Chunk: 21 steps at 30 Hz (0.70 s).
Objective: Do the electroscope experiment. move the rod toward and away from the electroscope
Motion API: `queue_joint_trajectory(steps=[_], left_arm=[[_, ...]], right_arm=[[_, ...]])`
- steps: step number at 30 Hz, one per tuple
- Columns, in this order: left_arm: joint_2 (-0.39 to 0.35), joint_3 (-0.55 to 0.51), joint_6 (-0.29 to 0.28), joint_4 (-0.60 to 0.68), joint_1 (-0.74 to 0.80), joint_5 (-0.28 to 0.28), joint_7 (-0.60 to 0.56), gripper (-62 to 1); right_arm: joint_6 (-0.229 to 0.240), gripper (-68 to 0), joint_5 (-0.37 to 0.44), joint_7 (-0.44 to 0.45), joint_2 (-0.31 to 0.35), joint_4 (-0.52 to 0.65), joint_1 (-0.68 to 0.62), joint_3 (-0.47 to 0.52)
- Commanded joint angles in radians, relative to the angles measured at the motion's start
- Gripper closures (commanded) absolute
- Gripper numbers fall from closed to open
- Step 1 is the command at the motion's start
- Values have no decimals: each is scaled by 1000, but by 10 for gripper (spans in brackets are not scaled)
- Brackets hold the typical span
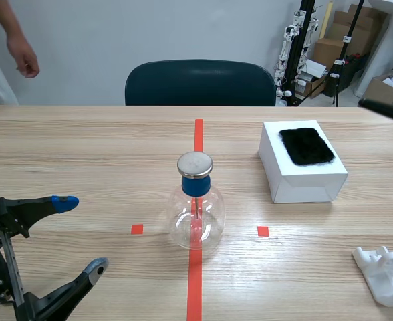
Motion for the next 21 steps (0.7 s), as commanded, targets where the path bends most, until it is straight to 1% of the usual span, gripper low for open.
queue_joint_trajectory(steps=[1, 5, 8, 13, 14, 17, 21], left_arm=[[-6, -6, 2, 11, -3, -13, -14, -623], [-6, -6, 2, 11, -3, -13, -14, -623], [-6, -6, 2, 11, -3, -14, -14, -623], [-6, -6, 2, 11, -3, -13, -14, -623], [-6, -6, 2, 11, -3, -13, -14, -623], [-6, -6, 2, 11, -3, -13, -14, -623], [-6, -6, 2, 11, -3, -14, -14, -623]], right_arm=[[-11, -3, 14, -21, 31, -4, 36, 23], [-7, -2, 13, -87, 100, -12, 106, 23], [-1, -2, -2, -116, 149, -11, 153, 23], [75, -2, -70, -174, 215, 3, 216, 13], [81, -2, -86, -193, 230, 12, 229, 6], [118, -2, -134, -265, 274, 38, 268, -36], [122, -2, -224, -341, 322, 53, 331, -131]])
